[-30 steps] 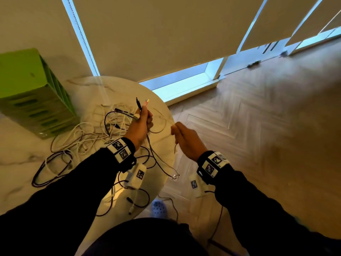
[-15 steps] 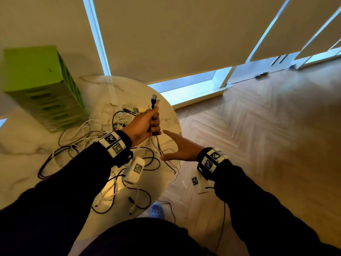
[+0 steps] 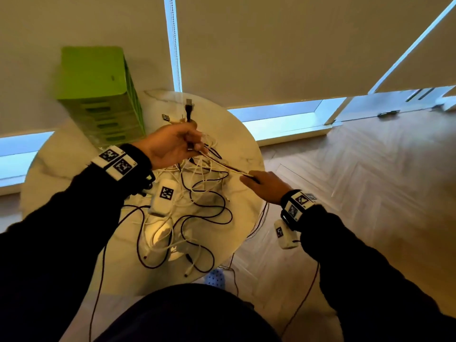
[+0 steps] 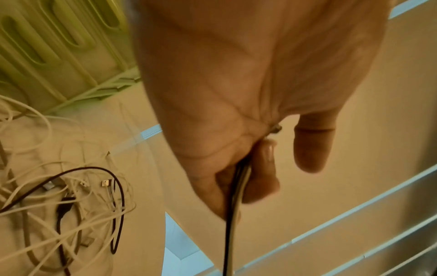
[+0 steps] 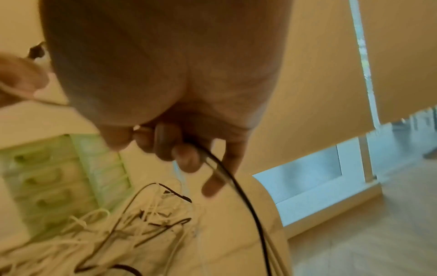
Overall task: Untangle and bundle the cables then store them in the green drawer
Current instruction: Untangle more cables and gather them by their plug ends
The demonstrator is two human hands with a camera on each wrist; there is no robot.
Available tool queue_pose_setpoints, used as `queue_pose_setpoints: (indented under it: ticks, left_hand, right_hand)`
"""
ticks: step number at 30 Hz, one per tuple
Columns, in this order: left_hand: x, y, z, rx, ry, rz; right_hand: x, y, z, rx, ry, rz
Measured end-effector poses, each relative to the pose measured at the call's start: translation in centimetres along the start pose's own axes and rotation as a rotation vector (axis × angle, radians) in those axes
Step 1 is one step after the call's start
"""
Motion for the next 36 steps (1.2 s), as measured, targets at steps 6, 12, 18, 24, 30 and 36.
queue_pose_setpoints:
  ticks: [6,12,18,24,30,36]
  left_hand:
    - [-3.4,0.1,1.7,0.274,-0.261,0.384]
    - [-4.8,1.2,-1.2,0.135,-0.016,0.72]
    - [-4.6,1.8,-4.8,0.04,0.119,0.639]
    - [-3.6,1.9,-7.8,-0.038,0.094,0.615]
    - [-2.2,1.7,-9.5,-0.08,0.113,0.577]
    - [-2.1,1.5,-10.3,-0.11,0.175,0.581]
  right_hand:
    - [4.2,0.0,-1.8,-0.156,-0.191,-0.004]
    - [13.6,-1.8,-5.0,-0.226,-0.2,-0.351]
    - [12.5,0.8,-2.3,-0.127,0.324,-0.43]
    - [10.2,7.8,3.8,0.271,0.548,-0.129]
    - [10.9,11.6,5.5,0.296,0.323,-0.089]
    - [10.2,13.3,7.6,0.409,0.531,0.013]
Point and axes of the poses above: each hand's wrist, its own y-axis towards the middle knuckle, its own x-axis out of the palm, z = x × y, the point moved 6 cm from there along y, towards the middle knuckle, and after that the axes turned 12 degrees about y, right-handed, at the moved point
